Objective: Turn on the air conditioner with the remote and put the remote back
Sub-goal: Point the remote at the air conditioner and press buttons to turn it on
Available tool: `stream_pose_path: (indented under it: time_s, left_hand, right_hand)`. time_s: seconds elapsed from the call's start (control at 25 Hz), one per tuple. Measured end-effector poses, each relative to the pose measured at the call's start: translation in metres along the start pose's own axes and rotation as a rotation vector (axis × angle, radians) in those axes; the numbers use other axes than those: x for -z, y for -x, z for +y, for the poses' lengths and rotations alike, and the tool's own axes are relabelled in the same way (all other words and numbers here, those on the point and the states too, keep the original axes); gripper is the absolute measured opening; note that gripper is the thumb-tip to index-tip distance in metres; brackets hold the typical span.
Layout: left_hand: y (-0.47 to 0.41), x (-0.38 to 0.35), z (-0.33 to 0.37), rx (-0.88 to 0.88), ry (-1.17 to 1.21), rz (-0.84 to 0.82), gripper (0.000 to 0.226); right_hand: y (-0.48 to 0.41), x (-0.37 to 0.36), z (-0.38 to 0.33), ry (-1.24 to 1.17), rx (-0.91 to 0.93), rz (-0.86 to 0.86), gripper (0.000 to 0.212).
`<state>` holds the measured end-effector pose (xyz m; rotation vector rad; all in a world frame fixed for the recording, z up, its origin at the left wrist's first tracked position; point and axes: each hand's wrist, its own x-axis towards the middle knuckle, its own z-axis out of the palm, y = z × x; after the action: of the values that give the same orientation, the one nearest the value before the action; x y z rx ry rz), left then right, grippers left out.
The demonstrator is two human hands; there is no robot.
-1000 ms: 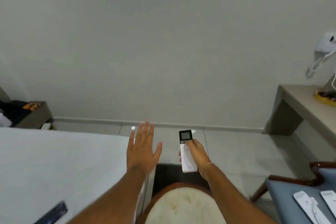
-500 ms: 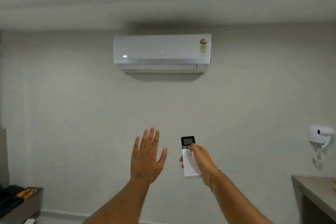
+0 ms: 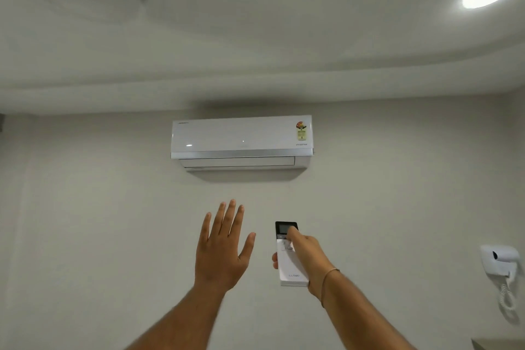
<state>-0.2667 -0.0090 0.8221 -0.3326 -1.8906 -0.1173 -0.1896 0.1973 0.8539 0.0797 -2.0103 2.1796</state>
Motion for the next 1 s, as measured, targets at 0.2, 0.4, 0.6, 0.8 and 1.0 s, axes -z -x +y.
stream_pose_path:
  time_s: [0.2,0.4,0.6,0.8,1.0]
  left_hand:
    - [-0.005,-0.006,0.004,-0.002,-0.007,0.006,0.070]
    - [-0.012,-0.013,0.005,0.015,-0.004,0.007,0.071]
    - [-0.017,-0.013,0.004,0.043,0.024,0.011,0.071]
    - [-0.014,-0.014,0.002,0.063,0.022,0.015,0.071]
    - [-0.013,-0.009,0.005,0.055,0.027,0.015,0.071]
  right_hand:
    - [0.000,0.004,-0.008,0.013,-0.013,-0.026,0.028]
    - [-0.001,0.005,-0.013,-0.010,-0.026,-0.038,0.031]
    - [-0.002,0.006,-0.019,-0.013,-0.016,-0.015,0.035]
    - [0.002,0.009,-0.023,-0.017,-0.003,-0.028,0.029]
    - [0.005,0.009,-0.026,-0.008,0.005,-0.029,0.028]
